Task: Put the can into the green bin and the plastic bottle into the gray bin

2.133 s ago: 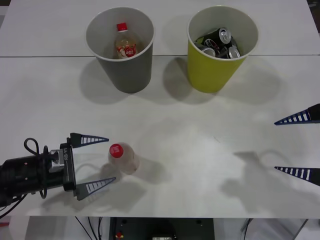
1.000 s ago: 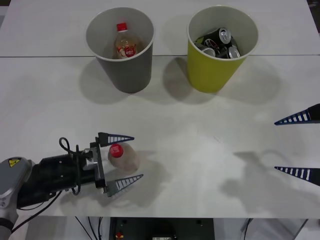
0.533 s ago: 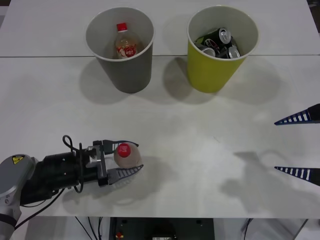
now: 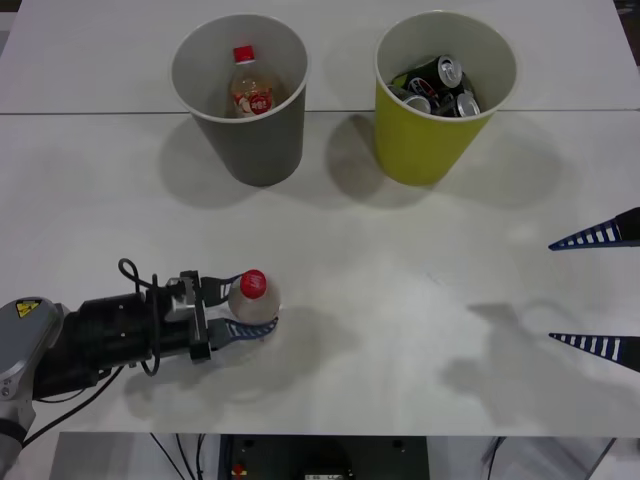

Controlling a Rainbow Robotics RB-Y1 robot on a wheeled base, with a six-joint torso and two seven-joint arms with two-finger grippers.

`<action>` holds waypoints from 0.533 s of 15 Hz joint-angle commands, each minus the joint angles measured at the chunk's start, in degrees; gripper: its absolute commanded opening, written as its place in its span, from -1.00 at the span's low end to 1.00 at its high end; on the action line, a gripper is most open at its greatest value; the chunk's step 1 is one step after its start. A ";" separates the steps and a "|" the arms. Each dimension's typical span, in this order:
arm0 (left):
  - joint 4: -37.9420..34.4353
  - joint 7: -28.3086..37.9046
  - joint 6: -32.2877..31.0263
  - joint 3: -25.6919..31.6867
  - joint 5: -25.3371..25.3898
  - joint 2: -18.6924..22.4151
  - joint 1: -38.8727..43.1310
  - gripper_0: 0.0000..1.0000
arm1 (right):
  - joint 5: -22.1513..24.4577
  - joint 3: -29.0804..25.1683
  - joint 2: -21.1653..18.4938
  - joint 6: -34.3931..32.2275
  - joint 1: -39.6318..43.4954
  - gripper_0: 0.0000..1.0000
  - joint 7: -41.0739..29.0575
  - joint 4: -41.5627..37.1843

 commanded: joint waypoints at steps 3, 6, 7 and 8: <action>-5.65 15.02 1.60 2.22 -1.32 4.51 -0.20 -1.00 | 0.00 0.00 0.00 0.00 0.00 1.00 0.00 0.00; -12.94 29.87 2.31 4.77 -7.91 8.82 -0.20 -1.00 | 0.00 0.00 0.00 0.00 0.00 1.00 0.00 0.00; -15.58 35.68 2.31 5.39 -9.84 10.40 -0.20 -1.00 | 0.00 0.00 0.00 0.00 0.00 1.00 0.00 0.00; -17.86 40.25 2.31 6.00 -11.95 12.33 -0.20 -1.00 | 0.00 0.00 0.00 0.00 0.00 1.00 0.00 0.00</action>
